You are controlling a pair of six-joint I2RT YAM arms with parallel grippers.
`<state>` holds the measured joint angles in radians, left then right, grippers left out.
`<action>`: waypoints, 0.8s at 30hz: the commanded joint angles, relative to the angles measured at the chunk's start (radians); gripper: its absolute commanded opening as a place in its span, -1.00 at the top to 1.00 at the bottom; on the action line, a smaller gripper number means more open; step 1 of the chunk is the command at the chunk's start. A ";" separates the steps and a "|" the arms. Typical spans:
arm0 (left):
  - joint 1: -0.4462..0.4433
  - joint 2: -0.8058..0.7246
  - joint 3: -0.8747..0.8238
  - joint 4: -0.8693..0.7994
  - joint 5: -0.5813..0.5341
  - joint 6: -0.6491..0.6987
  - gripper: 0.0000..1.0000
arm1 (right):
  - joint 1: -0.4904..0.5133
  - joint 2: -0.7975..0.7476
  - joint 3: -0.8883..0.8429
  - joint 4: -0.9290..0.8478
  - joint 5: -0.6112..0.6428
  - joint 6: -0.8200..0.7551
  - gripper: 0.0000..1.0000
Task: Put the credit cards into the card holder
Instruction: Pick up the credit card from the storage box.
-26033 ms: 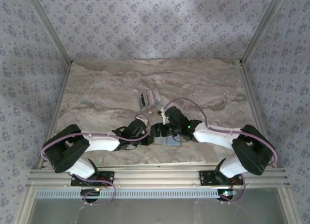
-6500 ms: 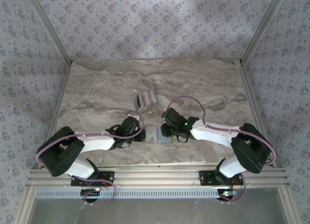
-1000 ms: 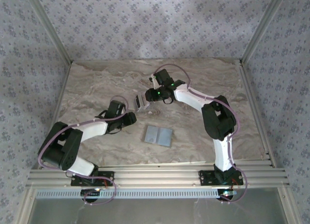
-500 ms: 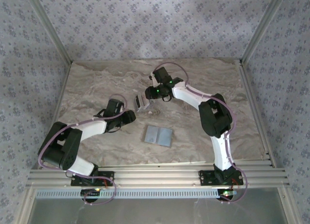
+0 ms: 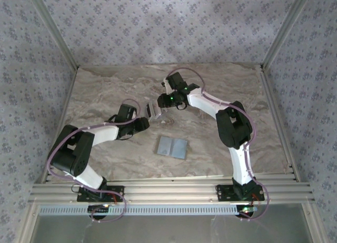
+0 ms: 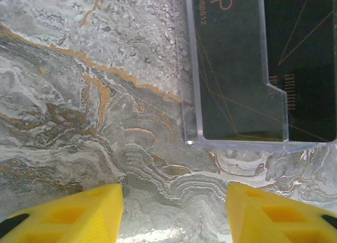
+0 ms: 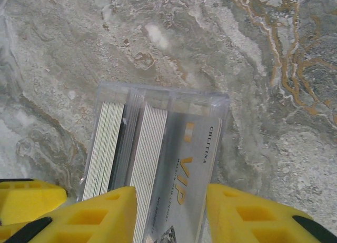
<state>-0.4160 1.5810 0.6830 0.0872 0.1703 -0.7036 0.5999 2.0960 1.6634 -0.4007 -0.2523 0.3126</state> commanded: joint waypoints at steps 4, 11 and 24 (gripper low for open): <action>0.004 0.037 0.029 0.020 0.026 0.021 -0.08 | 0.000 -0.014 -0.010 0.015 -0.122 0.003 0.18; 0.004 0.048 0.032 0.026 0.034 0.026 -0.08 | 0.000 0.003 -0.007 0.036 -0.194 0.027 0.17; 0.005 0.040 0.030 0.031 0.047 0.021 -0.07 | -0.003 0.052 0.002 0.056 -0.266 0.059 0.08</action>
<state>-0.4091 1.5990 0.6960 0.0834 0.1848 -0.6964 0.5972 2.1273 1.6630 -0.3401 -0.4870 0.3588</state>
